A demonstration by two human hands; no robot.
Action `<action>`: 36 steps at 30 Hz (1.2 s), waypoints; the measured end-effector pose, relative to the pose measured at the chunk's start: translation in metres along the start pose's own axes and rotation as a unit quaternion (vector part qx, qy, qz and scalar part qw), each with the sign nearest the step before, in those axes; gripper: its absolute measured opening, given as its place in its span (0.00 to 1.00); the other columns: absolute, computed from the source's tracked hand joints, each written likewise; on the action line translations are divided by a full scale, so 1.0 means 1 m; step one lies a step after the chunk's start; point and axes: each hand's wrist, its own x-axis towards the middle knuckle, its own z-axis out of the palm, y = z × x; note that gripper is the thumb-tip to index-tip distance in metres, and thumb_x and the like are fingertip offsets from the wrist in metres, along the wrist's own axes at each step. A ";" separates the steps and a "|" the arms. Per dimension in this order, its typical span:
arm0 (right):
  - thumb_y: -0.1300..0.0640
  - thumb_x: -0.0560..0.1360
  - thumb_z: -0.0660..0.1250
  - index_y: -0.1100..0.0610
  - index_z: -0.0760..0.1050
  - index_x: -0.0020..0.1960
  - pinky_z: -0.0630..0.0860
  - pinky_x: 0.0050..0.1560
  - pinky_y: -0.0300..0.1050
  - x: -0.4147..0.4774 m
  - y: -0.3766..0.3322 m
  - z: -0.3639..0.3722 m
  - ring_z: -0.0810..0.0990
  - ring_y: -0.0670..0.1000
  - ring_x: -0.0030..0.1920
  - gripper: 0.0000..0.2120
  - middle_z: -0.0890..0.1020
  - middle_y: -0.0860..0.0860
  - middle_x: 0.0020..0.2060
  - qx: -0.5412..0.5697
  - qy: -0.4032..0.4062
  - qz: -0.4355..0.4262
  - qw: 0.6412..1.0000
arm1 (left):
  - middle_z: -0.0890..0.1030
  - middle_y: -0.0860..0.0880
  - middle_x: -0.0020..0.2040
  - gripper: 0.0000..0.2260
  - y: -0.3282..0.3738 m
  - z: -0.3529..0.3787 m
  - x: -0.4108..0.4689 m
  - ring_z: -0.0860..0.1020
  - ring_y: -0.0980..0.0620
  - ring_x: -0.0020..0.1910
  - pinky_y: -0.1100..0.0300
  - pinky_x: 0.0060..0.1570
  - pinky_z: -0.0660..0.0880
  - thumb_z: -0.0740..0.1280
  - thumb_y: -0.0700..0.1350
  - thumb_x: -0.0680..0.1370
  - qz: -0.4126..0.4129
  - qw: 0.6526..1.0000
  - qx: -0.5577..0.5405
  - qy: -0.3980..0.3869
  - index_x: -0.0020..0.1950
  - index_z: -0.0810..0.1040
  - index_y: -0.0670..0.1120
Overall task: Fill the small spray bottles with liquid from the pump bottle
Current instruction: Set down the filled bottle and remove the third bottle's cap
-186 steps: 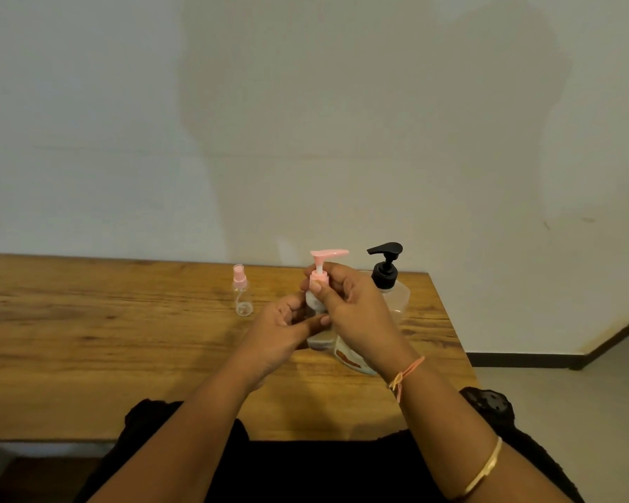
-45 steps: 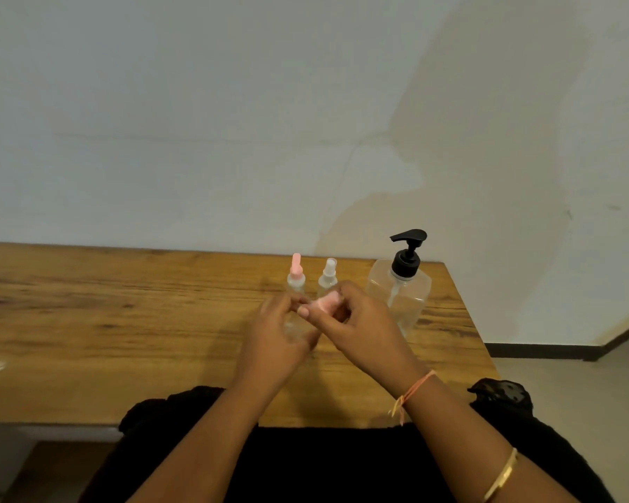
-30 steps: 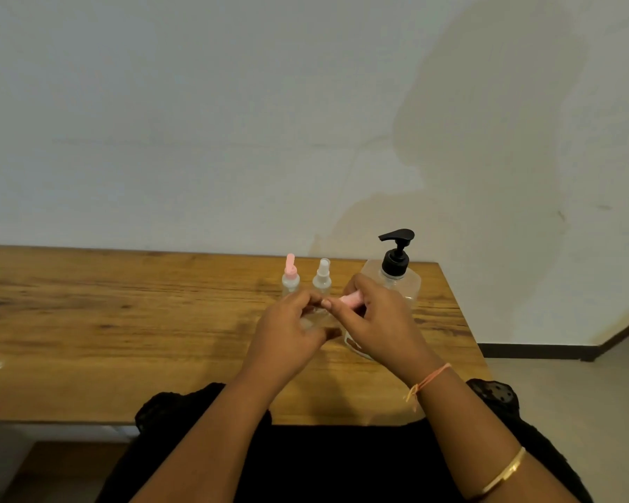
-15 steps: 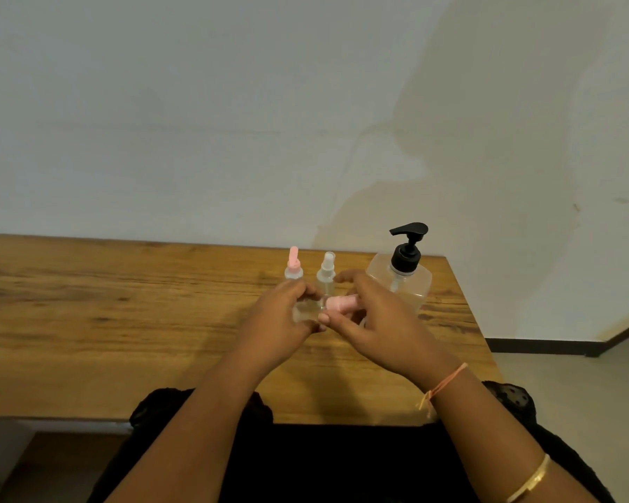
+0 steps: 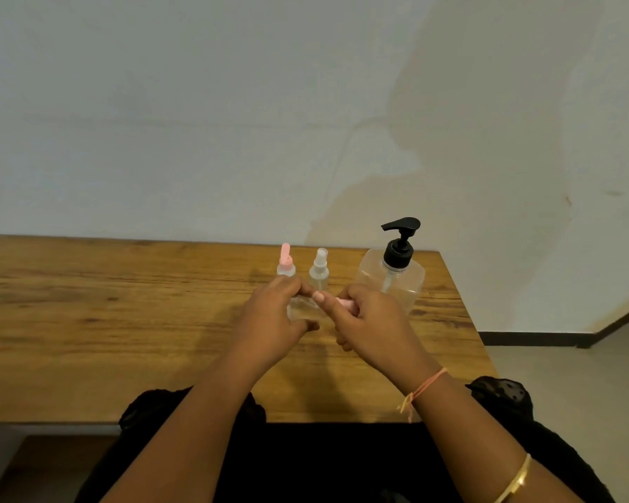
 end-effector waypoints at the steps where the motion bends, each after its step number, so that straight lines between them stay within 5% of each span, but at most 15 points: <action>1: 0.39 0.73 0.63 0.56 0.75 0.44 0.80 0.39 0.52 0.001 0.002 0.001 0.81 0.50 0.35 0.19 0.81 0.51 0.35 -0.013 0.009 -0.005 1.000 | 0.73 0.60 0.49 0.14 0.000 0.000 0.000 0.73 0.56 0.53 0.56 0.53 0.73 0.75 0.45 0.67 0.002 1.000 0.004 -0.003 0.49 0.75 0.55; 4: 0.51 0.73 0.70 0.54 0.73 0.46 0.73 0.38 0.37 0.003 0.002 0.001 0.76 0.42 0.40 0.08 0.76 0.44 0.40 -0.028 0.008 -0.066 0.997 | 0.72 0.61 0.48 0.15 -0.003 0.000 0.001 0.73 0.57 0.52 0.59 0.50 0.71 0.76 0.46 0.67 0.002 1.000 0.004 0.002 0.50 0.76 0.53; 7: 0.50 0.72 0.71 0.52 0.70 0.60 0.70 0.42 0.31 0.003 0.001 0.001 0.74 0.43 0.48 0.19 0.72 0.44 0.49 -0.007 -0.025 -0.068 0.997 | 0.73 0.60 0.48 0.14 -0.004 0.000 0.002 0.73 0.57 0.52 0.60 0.49 0.71 0.76 0.46 0.67 0.004 1.000 -0.004 0.010 0.49 0.76 0.53; 10: 0.39 0.73 0.64 0.54 0.72 0.55 0.80 0.42 0.45 0.003 -0.002 0.004 0.80 0.48 0.41 0.20 0.80 0.48 0.43 0.033 -0.021 0.020 0.999 | 0.74 0.59 0.50 0.14 -0.003 0.000 0.002 0.73 0.55 0.53 0.57 0.52 0.73 0.76 0.44 0.67 -0.001 1.000 -0.001 -0.003 0.47 0.75 0.55; 12: 0.42 0.75 0.63 0.57 0.75 0.46 0.80 0.41 0.51 0.004 0.003 0.005 0.81 0.51 0.36 0.18 0.81 0.51 0.36 0.014 -0.007 0.017 1.000 | 0.74 0.59 0.50 0.15 -0.004 0.000 0.002 0.73 0.55 0.53 0.58 0.52 0.72 0.76 0.44 0.67 -0.001 1.000 0.008 -0.009 0.48 0.75 0.55; 15: 0.51 0.74 0.69 0.54 0.74 0.48 0.72 0.38 0.31 0.006 0.003 0.003 0.76 0.45 0.41 0.08 0.78 0.46 0.41 -0.029 -0.013 -0.051 0.998 | 0.74 0.59 0.50 0.16 -0.006 -0.001 0.003 0.73 0.55 0.53 0.60 0.51 0.71 0.76 0.45 0.66 -0.004 1.000 0.007 -0.004 0.51 0.77 0.52; 17: 0.50 0.73 0.70 0.52 0.72 0.59 0.68 0.40 0.28 0.006 0.002 0.004 0.75 0.44 0.48 0.17 0.75 0.45 0.49 -0.022 -0.029 -0.057 0.998 | 0.74 0.58 0.51 0.15 -0.007 -0.002 0.003 0.73 0.56 0.53 0.59 0.51 0.72 0.76 0.45 0.67 -0.008 1.000 0.004 0.002 0.51 0.77 0.52; 19: 0.40 0.73 0.65 0.52 0.69 0.64 0.74 0.44 0.36 0.004 0.000 0.006 0.78 0.46 0.49 0.25 0.77 0.45 0.51 0.011 -0.041 -0.003 0.999 | 0.73 0.58 0.51 0.14 -0.007 -0.002 0.004 0.73 0.55 0.54 0.56 0.52 0.73 0.75 0.45 0.67 -0.008 1.000 0.007 -0.001 0.49 0.76 0.53; 22: 0.37 0.75 0.58 0.57 0.76 0.51 0.80 0.43 0.53 0.005 0.002 0.010 0.82 0.50 0.38 0.24 0.82 0.51 0.39 0.009 -0.032 0.032 0.999 | 0.73 0.59 0.50 0.15 -0.007 0.000 0.004 0.73 0.54 0.54 0.55 0.53 0.73 0.75 0.44 0.67 -0.003 1.000 0.015 -0.012 0.46 0.73 0.56; 25: 0.46 0.77 0.63 0.57 0.76 0.46 0.77 0.37 0.42 0.007 0.003 0.009 0.78 0.45 0.35 0.14 0.80 0.49 0.35 -0.030 -0.002 -0.014 0.999 | 0.73 0.58 0.50 0.15 -0.007 0.000 0.004 0.72 0.55 0.54 0.59 0.51 0.71 0.76 0.44 0.67 -0.006 1.000 0.011 -0.009 0.48 0.75 0.55; 28: 0.55 0.75 0.68 0.55 0.75 0.51 0.66 0.37 0.29 0.010 0.002 0.008 0.71 0.41 0.40 0.06 0.75 0.44 0.43 -0.047 -0.006 -0.087 0.995 | 0.73 0.58 0.50 0.15 -0.009 -0.001 0.006 0.73 0.55 0.52 0.60 0.48 0.69 0.76 0.44 0.66 -0.010 1.000 0.002 0.002 0.49 0.76 0.52; 32: 0.52 0.73 0.70 0.50 0.67 0.67 0.74 0.56 0.39 0.006 0.000 0.007 0.71 0.43 0.55 0.24 0.69 0.43 0.55 -0.005 -0.033 -0.060 0.998 | 0.74 0.57 0.52 0.15 -0.010 -0.001 0.007 0.73 0.54 0.53 0.57 0.51 0.72 0.76 0.45 0.67 -0.016 1.000 0.011 0.004 0.49 0.76 0.53; 36: 0.43 0.76 0.63 0.53 0.69 0.67 0.79 0.52 0.47 0.004 -0.002 0.008 0.79 0.48 0.52 0.23 0.78 0.48 0.55 0.025 -0.052 0.004 0.998 | 0.73 0.58 0.52 0.15 -0.007 0.000 0.006 0.73 0.54 0.55 0.53 0.54 0.74 0.76 0.44 0.67 -0.030 0.999 0.011 -0.002 0.48 0.75 0.55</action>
